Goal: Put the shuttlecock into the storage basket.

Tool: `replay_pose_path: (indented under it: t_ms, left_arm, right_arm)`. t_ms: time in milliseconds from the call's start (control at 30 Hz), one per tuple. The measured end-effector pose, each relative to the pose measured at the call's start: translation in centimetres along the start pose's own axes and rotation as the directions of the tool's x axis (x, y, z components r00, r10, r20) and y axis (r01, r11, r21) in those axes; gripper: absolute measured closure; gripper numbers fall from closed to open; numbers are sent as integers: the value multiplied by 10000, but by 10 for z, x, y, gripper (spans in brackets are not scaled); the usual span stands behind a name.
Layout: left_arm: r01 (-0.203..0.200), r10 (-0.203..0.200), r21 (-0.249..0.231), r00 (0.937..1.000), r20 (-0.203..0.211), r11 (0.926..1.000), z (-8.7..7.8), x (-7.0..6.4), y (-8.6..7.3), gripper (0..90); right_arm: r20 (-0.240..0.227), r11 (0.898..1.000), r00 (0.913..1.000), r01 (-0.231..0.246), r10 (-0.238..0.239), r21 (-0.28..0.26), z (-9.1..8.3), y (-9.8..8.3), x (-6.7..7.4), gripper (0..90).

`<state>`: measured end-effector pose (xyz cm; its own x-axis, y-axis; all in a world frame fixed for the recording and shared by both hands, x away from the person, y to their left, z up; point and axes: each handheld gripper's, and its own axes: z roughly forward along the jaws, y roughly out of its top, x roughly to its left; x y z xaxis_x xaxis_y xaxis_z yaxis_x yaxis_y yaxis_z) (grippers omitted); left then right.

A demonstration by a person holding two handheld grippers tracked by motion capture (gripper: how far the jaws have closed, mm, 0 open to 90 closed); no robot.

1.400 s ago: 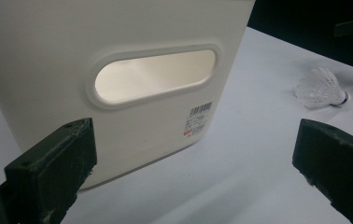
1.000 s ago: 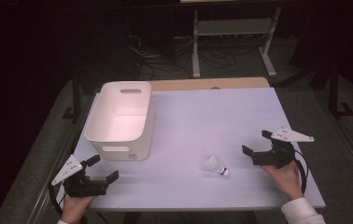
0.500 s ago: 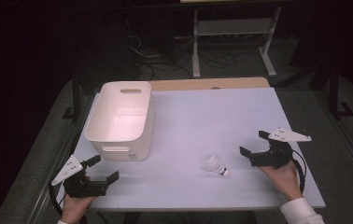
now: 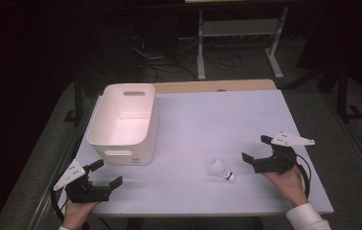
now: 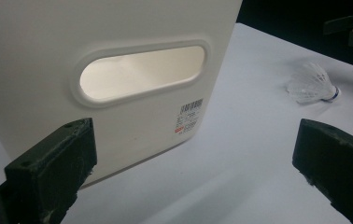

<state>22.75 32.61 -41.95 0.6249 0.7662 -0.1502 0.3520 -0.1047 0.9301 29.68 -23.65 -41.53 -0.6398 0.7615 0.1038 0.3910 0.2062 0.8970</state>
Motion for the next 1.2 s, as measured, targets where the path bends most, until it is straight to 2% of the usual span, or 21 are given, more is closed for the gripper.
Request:
replay_pose_path:
  t_ms: [433, 1200]
  left_arm:
    - [-6, 6, 11, 10000, -27, 10000, 0, 0, 0, 0]
    - [-62, 62, 70, 10000, 21, 10000, 0, 0, 0, 0]
  right_arm:
    - [-422, 9991, 9990, 173, -158, 376, 5, 1, 8, 0]
    - [-758, 9964, 9964, 435, -380, 730, 10, 1, 14, 0]
